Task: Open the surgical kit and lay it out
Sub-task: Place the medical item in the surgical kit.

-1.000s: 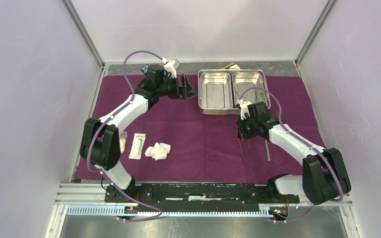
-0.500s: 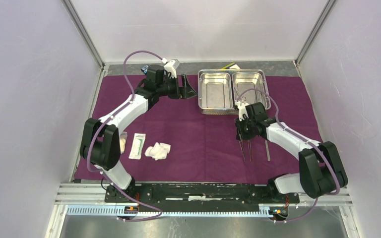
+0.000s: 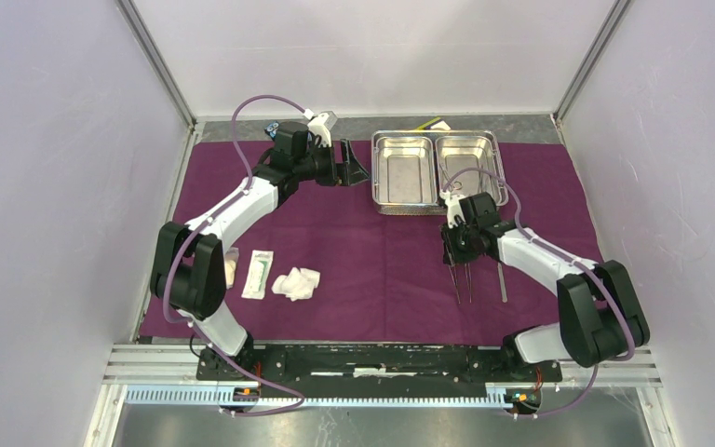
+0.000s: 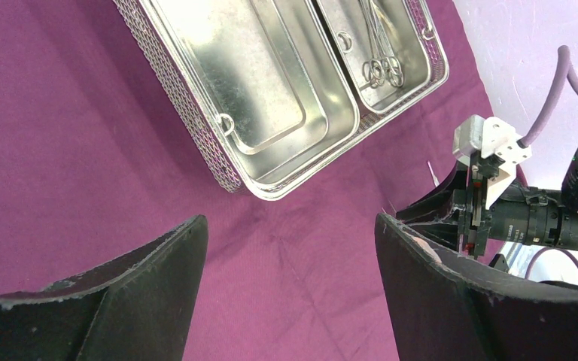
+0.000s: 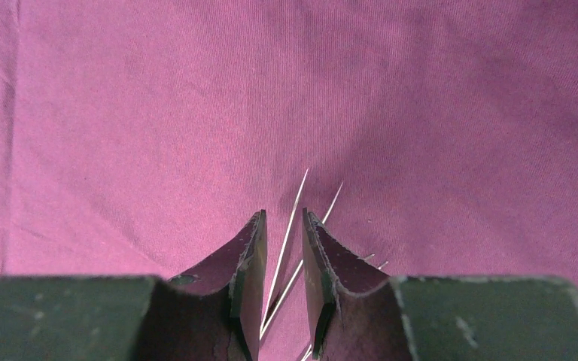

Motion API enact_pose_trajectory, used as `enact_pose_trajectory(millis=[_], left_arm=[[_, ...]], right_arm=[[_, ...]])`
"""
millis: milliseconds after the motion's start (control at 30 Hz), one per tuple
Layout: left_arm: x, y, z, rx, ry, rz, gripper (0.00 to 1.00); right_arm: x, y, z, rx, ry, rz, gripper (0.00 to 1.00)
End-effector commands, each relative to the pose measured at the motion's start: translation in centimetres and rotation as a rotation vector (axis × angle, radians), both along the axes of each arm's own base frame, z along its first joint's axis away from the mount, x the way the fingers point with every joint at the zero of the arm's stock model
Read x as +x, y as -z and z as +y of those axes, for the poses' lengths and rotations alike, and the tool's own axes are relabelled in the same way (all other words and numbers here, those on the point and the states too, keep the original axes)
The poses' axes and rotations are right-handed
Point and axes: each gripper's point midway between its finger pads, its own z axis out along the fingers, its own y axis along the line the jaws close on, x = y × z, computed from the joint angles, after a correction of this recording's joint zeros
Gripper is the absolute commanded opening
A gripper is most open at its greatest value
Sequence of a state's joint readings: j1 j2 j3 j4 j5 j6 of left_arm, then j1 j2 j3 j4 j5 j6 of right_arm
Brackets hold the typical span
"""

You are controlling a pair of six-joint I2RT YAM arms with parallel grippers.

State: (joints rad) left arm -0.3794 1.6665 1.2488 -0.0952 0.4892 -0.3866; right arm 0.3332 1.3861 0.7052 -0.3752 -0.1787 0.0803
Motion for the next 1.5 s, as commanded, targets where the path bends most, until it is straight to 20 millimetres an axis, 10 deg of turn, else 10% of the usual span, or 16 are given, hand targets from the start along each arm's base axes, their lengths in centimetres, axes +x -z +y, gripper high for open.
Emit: enact_pose_trajectory(millis=[0, 1467], left_arm=[[0.4, -1.8, -0.2, 0.001, 0.027, -0.097, 0.88], [0.2, -1.5, -0.3, -0.002, 0.036, -0.089, 0.88]], right_arm=[[1.4, -0.7, 0.3, -0.003, -0.004, -0.042, 0.30], [1.4, -0.8, 0.1, -0.021, 0.005, -0.051, 0.30]])
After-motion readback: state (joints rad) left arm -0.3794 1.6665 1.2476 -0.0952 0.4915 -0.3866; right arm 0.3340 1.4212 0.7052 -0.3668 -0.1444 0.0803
